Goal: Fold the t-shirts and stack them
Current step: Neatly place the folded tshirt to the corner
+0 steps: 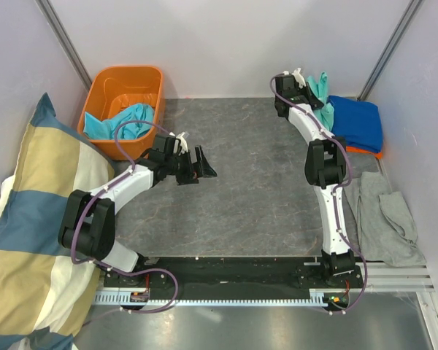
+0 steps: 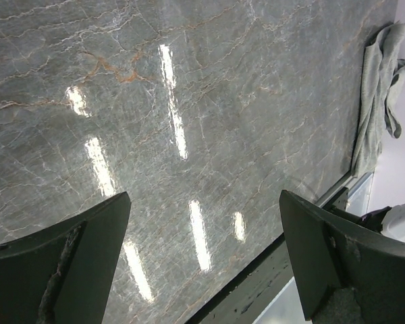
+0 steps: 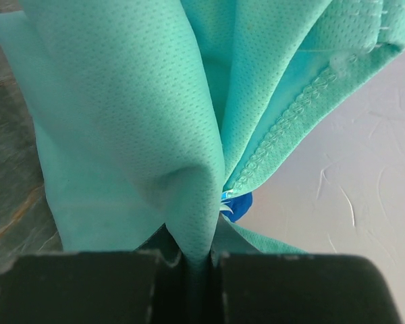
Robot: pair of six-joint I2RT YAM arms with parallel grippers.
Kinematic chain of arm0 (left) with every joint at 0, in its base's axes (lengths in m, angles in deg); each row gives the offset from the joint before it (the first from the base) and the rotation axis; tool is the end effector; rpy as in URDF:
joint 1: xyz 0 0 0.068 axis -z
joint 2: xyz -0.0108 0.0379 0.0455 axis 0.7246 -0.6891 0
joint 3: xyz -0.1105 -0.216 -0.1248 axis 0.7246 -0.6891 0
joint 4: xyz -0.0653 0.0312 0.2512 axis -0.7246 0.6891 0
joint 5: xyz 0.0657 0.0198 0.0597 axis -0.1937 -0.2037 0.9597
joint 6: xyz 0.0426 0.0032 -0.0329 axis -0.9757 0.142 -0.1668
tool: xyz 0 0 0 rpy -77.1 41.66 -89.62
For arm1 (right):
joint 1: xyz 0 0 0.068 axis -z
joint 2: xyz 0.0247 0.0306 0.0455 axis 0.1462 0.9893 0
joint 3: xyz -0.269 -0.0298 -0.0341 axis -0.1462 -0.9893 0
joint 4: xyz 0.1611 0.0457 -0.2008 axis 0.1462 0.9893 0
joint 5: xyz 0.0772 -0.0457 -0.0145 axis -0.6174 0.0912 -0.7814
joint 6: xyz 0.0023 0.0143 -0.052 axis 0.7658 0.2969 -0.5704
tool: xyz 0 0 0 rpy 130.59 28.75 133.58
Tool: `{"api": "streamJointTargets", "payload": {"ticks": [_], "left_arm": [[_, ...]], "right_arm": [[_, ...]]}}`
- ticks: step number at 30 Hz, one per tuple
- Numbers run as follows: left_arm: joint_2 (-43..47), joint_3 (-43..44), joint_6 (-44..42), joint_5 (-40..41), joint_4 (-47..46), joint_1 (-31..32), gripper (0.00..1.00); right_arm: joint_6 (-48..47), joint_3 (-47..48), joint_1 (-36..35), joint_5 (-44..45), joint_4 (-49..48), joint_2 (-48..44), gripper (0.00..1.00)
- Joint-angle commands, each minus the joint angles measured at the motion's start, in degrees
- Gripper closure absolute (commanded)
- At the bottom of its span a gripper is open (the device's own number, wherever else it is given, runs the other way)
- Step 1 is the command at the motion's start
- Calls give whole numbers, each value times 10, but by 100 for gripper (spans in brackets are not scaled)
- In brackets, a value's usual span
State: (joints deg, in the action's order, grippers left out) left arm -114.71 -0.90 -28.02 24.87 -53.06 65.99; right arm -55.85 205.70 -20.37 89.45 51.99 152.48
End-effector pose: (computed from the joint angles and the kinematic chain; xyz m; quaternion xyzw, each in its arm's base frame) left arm 0.2892 -0.1208 0.2127 -0.0123 0.9036 -0.3660 0.2224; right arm 0.5537 0.0841 0.2129 0.0254 0.7906 -0.5090 0.3394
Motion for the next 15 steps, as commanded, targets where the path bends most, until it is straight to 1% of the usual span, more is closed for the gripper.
{"api": "streamJointTargets", "payload": {"ticks": [1,6,15], "left_arm": [[-6,23,-23,-19,-4,-6,0],[-9,20,-17,-26,-12,-6,0],[-8,15,-9,-29,-21,-6,0]], "right_arm": [[-29,10,16,29,-41,-59,100],[-37,16,27,35,-50,-73,100],[-23,-12,52,29,-53,-108,100]]}}
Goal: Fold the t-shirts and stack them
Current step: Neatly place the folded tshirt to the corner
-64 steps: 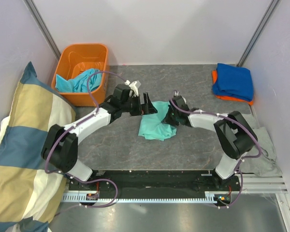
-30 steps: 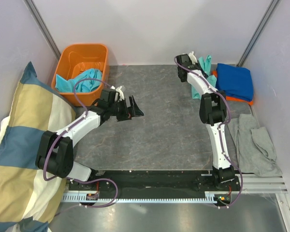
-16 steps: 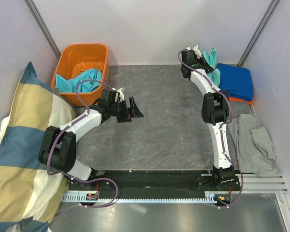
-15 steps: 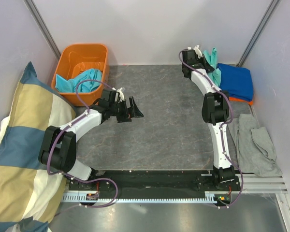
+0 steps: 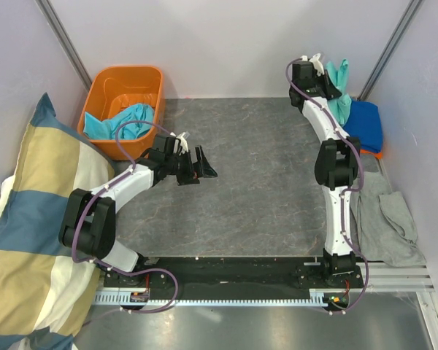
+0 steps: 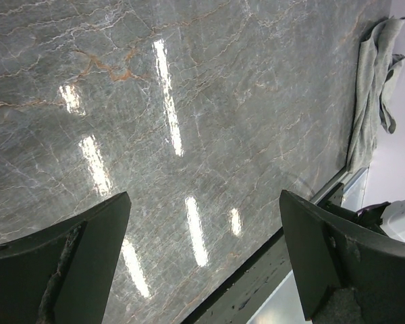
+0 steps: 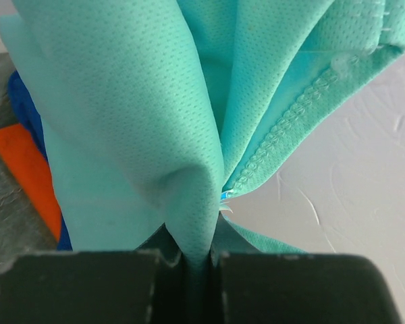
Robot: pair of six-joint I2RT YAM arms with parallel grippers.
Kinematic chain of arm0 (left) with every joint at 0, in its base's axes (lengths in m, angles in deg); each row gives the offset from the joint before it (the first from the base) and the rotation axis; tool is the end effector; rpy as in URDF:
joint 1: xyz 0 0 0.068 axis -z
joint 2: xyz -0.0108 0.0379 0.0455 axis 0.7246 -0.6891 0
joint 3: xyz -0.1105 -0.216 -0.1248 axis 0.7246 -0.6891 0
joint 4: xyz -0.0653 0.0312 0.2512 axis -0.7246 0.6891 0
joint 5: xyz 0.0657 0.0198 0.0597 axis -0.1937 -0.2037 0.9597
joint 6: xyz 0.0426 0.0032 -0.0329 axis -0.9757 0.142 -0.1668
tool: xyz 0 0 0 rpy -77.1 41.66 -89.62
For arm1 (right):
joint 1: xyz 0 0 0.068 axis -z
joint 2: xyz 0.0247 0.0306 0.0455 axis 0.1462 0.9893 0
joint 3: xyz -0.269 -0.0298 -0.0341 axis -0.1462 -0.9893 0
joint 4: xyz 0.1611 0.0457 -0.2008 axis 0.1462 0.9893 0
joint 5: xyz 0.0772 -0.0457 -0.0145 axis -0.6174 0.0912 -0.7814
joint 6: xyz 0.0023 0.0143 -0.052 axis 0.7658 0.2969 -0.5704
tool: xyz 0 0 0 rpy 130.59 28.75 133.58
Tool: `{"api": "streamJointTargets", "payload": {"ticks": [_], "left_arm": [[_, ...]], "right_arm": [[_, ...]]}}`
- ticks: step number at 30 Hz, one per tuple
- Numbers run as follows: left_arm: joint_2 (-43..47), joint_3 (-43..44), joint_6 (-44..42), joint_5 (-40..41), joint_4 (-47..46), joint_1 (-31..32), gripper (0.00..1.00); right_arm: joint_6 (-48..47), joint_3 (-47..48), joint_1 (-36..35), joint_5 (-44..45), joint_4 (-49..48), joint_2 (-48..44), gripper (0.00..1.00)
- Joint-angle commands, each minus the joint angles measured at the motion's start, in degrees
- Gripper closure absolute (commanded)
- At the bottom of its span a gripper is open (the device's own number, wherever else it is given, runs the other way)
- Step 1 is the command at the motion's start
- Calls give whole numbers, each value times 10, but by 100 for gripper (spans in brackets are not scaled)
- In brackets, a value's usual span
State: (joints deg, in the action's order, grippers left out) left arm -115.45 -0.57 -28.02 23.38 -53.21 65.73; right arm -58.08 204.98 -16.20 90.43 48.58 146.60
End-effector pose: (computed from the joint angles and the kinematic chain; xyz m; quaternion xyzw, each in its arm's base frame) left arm 0.2915 -0.1210 0.2112 -0.0100 0.9018 -0.3747 0.2151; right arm 0.5474 0.0418 0.2683 0.0854 0.7673 -0.5206 0.3646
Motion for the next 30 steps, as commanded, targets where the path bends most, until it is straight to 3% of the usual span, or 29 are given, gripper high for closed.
{"api": "streamJointTargets", "payload": {"ticks": [1,22,25,26,28,30], "left_arm": [[0,11,-9,-15,-20,-3,0],[-34,22,5,-33,-19,-3,0],[-39,29,8,-35,-19,-3,0],[-41,30,9,-37,-19,-3,0],[-43,32,11,-37,-19,-3,0],[-43,32,12,-36,-19,-3,0]], "right_arm": [[2,-7,16,18,-19,-51,100],[111,-84,107,-37,15,9,100],[122,-87,120,-44,17,18,72],[125,-85,123,-44,17,22,45],[140,-83,133,-44,21,26,13],[154,-76,141,-44,28,28,6]]}}
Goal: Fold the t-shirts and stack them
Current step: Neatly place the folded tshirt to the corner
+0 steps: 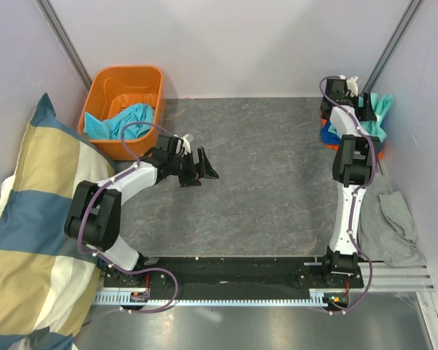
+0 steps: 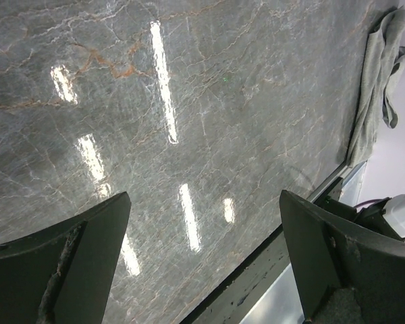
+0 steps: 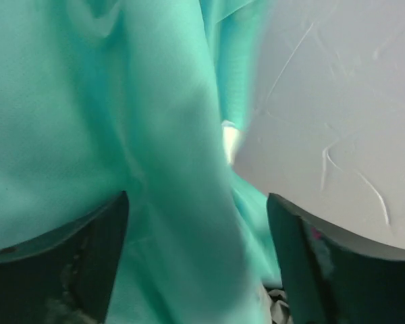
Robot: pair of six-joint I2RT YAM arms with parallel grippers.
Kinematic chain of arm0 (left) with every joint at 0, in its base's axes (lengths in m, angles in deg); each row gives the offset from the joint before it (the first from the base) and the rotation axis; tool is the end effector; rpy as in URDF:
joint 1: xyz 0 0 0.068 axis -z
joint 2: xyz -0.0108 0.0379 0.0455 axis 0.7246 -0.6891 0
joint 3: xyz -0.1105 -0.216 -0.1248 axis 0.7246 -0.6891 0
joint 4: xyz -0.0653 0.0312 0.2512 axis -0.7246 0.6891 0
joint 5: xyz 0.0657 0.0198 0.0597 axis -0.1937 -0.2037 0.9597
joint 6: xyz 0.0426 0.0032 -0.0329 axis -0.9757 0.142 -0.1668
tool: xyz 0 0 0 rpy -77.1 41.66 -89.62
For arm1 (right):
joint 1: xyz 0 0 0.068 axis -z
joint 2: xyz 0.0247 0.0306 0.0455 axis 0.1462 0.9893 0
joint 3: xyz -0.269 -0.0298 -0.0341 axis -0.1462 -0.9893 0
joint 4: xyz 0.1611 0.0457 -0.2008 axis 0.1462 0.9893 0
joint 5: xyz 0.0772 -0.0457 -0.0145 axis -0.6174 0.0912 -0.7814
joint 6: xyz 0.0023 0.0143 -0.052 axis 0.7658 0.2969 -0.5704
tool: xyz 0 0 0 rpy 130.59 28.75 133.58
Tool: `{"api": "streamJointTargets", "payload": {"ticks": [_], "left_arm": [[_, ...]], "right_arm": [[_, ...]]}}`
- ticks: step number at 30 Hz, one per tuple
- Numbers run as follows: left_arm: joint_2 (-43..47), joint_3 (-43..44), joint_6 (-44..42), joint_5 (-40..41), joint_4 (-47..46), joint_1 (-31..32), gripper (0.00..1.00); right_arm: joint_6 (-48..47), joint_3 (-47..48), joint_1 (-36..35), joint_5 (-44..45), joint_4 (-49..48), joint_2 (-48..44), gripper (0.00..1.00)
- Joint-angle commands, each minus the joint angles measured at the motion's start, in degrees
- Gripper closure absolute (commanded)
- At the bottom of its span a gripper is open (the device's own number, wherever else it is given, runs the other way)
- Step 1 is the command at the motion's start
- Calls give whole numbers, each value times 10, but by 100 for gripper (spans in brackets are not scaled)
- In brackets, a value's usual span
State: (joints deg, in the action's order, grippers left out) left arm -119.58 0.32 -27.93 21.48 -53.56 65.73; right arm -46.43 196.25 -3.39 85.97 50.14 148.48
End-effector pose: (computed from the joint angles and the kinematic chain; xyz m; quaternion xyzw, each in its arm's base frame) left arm 0.2999 -0.1250 0.1952 -0.0118 0.9062 -0.3798 0.1853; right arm 0.5402 -0.0791 0.1980 0.1781 0.7886 -0.5119 0.2902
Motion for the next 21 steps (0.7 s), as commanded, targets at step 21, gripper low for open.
{"api": "streamJointTargets", "payload": {"ticks": [21], "left_arm": [[9,1,15,-15,-33,-2,0]], "right_arm": [[212,-113,24,-325,21,-199,2]]}}
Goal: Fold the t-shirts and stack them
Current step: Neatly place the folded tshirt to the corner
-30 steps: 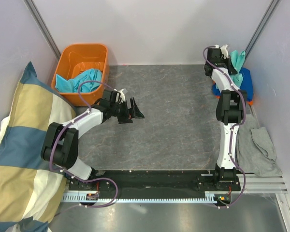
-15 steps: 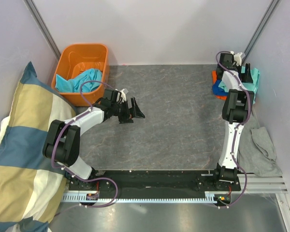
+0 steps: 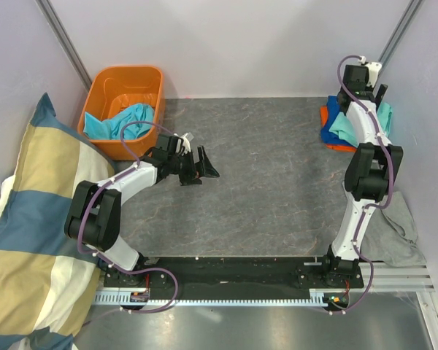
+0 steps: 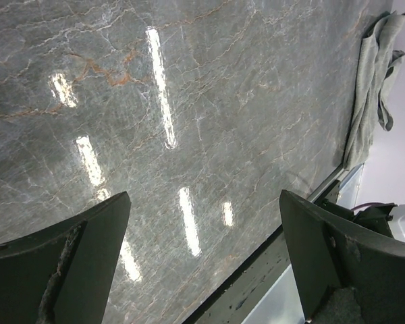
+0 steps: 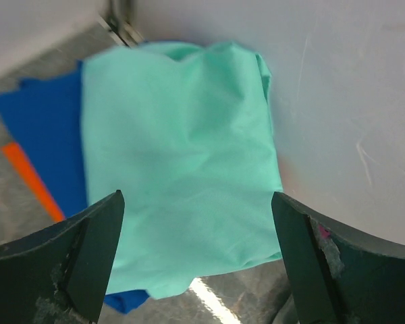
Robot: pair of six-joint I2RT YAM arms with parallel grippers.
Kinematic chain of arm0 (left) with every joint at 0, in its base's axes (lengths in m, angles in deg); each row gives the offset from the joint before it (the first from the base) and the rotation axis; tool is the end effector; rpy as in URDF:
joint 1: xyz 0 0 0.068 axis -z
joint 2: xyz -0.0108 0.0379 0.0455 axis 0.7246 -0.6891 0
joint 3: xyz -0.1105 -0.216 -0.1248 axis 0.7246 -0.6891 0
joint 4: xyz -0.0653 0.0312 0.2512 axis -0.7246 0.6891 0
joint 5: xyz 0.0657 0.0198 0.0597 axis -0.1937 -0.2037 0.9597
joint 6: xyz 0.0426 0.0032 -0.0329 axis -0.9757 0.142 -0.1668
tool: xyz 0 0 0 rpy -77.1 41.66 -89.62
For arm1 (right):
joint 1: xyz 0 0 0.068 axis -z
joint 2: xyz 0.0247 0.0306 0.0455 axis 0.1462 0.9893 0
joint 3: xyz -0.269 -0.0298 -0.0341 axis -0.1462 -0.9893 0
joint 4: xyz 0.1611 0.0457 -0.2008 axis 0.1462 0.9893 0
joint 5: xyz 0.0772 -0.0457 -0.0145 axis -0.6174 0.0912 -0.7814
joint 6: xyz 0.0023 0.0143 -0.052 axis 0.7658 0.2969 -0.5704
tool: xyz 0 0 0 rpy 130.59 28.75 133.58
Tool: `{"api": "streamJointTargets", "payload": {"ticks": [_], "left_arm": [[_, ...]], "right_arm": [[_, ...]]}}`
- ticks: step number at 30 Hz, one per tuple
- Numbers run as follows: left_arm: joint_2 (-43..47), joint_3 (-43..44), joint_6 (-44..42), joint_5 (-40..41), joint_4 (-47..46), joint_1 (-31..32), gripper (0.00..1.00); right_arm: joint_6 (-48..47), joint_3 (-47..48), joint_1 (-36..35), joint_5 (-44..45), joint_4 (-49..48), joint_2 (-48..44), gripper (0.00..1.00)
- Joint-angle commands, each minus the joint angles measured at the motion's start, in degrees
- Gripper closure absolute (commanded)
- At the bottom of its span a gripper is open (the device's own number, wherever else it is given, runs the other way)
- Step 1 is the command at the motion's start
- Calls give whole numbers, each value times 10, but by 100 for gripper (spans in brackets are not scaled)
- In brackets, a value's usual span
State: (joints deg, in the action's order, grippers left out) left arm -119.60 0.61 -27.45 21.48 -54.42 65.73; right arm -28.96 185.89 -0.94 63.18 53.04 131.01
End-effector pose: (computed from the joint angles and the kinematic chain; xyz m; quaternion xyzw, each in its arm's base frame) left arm 0.3019 -0.1257 0.1976 -0.0126 0.9032 -0.3836 0.1921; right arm 0.4923 -0.0873 0.2819 0.2570 0.8159 -0.3011 0.4214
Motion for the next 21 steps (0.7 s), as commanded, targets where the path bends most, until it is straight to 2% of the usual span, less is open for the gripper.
{"api": "streamJointTargets", "payload": {"ticks": [1,3,14,21], "left_arm": [[14,-5,11,-14,-26,-3,0],[20,-16,10,-11,-35,-3,0],[25,-41,14,-36,-77,-3,0],[-18,-28,12,-78,-97,-3,0]], "right_arm": [[40,-11,-1,-112,-9,-25,2],[44,-12,-1,-141,-9,-22,2],[69,3,-1,-161,-43,14,2],[84,86,-1,-135,-47,99,2]]}}
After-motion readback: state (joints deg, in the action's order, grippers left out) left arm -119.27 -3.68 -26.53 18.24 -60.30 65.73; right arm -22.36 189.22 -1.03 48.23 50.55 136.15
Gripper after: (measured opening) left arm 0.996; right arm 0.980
